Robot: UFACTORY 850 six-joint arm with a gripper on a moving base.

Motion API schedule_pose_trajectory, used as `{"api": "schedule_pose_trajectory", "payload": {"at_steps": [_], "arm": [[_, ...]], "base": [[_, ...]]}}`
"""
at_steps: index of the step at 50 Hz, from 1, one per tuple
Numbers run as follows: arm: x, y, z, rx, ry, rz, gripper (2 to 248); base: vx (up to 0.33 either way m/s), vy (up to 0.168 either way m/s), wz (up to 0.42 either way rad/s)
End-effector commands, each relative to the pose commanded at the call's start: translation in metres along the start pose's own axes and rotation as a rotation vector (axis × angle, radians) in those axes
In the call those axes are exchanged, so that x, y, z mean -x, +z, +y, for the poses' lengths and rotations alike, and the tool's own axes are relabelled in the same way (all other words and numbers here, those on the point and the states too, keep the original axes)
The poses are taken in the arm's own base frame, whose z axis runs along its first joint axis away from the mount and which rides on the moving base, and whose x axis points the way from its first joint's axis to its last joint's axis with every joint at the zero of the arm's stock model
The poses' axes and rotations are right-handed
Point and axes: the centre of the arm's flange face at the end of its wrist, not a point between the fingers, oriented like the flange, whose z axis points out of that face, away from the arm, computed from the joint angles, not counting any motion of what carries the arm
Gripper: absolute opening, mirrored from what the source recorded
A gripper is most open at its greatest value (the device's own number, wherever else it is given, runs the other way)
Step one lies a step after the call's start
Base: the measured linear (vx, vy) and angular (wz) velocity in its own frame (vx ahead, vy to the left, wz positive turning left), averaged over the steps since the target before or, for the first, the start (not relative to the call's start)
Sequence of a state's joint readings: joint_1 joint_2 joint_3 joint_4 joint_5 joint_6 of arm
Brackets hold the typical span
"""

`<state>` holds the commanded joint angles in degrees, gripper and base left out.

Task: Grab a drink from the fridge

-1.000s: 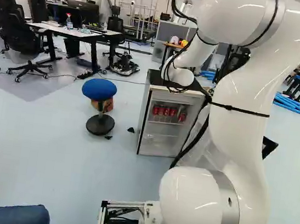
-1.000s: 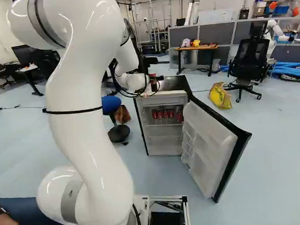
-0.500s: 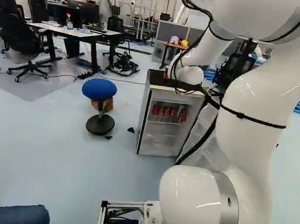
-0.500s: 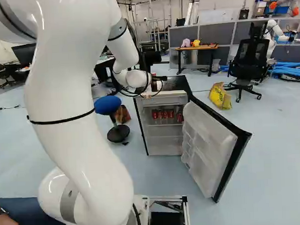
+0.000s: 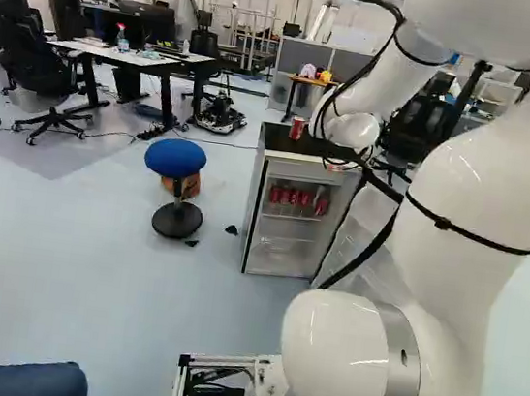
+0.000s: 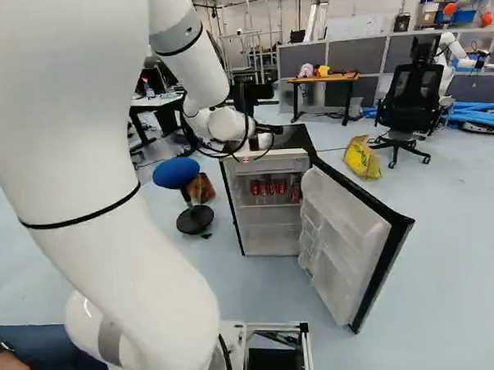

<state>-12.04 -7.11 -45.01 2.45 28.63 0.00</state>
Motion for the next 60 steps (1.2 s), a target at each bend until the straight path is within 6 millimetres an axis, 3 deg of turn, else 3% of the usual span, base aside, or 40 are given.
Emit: {"api": "schedule_pose_trajectory", "payload": {"at_steps": [26,60], "arm": [[-0.007,-0.042,0.037,0.067,0.032,-0.024,247],[0.012,-0.071,0.085,0.167,0.086,-0.105,247]], "base": [[0.000,0.000,0.000],[0.000,0.000,0.000]]}}
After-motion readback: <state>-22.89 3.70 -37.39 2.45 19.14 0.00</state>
